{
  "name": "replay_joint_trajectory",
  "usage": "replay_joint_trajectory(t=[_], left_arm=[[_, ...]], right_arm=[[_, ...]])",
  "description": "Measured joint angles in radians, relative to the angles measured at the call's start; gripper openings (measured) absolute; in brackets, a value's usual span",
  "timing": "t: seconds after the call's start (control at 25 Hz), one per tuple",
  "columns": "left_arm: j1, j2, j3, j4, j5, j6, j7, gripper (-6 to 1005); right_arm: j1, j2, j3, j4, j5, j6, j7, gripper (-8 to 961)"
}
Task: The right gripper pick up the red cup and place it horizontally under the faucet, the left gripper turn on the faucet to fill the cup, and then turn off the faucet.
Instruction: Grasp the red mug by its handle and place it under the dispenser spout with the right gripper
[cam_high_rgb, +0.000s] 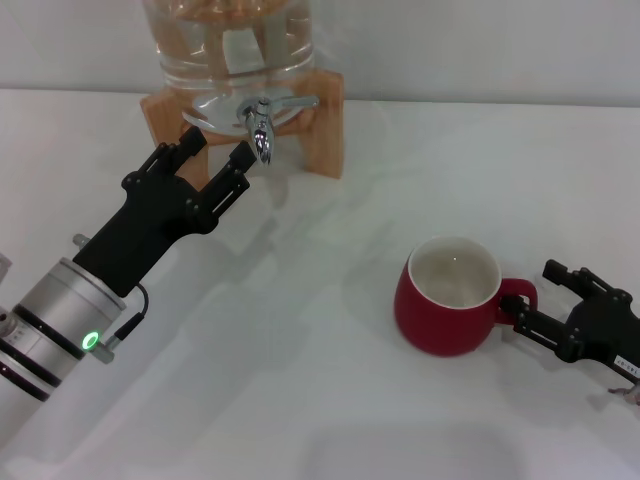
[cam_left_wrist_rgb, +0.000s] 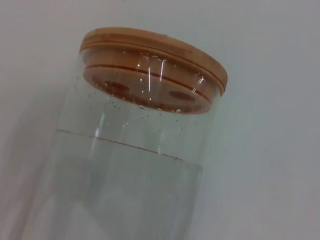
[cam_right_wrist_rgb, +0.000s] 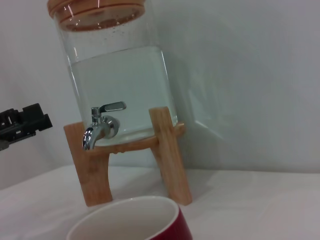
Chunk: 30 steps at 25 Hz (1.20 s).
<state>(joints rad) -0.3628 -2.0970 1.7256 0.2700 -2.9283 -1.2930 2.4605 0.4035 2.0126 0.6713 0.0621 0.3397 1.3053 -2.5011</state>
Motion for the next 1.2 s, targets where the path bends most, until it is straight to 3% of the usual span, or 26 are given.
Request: replay_joint_trajectory(t=[0.08, 0.32, 0.92, 1.2], left_arm=[[0.001, 0.000, 0.000, 0.000, 0.000, 0.000, 0.000, 756], [0.007, 0.001, 0.000, 0.000, 0.000, -0.001, 0.000, 756], [0.007, 0.002, 0.000, 0.001, 0.000, -0.005, -0.001, 757], [0.007, 0.002, 0.000, 0.000, 0.000, -0.012, -0.001, 757]], right_arm=[[0.000, 0.000, -0.002, 0.003, -0.001, -0.004, 0.000, 865], [-0.001, 0.001, 0.001, 0.012, 0.005, -0.015, 0.004, 689], [-0.004, 0.003, 0.002, 0.038, 0.012, -0.038, 0.000, 489], [-0.002, 0.003, 0.002, 0.039, 0.019, -0.041, -0.003, 251]])
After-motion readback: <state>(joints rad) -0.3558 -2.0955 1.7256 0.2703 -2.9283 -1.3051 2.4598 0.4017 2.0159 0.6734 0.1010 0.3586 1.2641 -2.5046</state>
